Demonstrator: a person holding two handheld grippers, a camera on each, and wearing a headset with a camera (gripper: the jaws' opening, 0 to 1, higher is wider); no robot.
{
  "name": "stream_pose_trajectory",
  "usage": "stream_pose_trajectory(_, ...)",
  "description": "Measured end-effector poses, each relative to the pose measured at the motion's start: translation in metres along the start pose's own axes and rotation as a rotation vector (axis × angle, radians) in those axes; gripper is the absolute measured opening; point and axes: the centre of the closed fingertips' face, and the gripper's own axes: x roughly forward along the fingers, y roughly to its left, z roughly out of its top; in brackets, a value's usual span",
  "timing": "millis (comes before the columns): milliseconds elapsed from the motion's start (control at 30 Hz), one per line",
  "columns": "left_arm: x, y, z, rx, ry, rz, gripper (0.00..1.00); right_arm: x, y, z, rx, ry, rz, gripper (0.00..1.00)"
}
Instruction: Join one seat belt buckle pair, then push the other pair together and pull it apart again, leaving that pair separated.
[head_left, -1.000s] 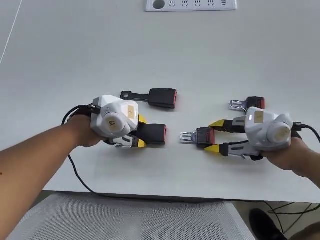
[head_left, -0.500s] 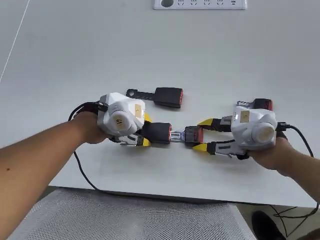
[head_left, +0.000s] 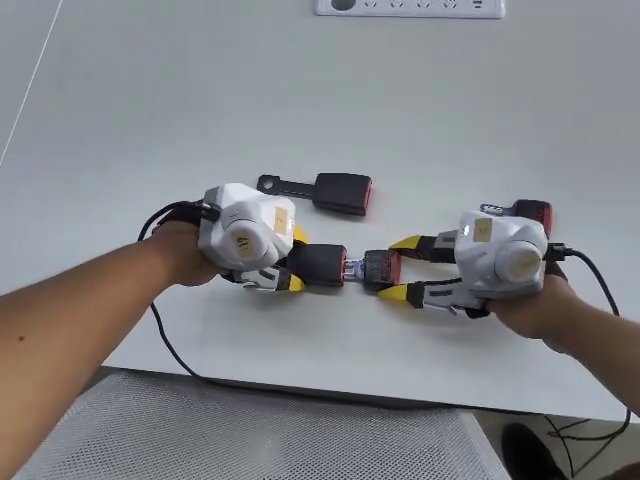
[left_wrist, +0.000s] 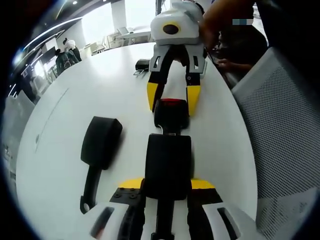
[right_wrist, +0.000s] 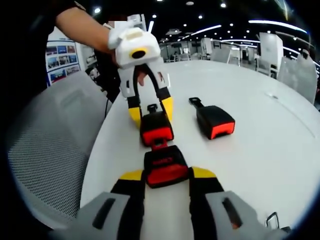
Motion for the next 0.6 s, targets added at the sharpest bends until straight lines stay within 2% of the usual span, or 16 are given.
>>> stream_pose_trajectory(233,0.000,0.000,0.000,0.008,-0.001,-0.004,0.32,0.006,0.003,0.005,0.026,-0.007,-0.008,0.33)
stream_pose_trajectory(600,0.000,0.000,0.000,0.010,0.009,-0.012,0.32,0.014,0.004,0.005,0.034,0.019,-0.032,0.33)
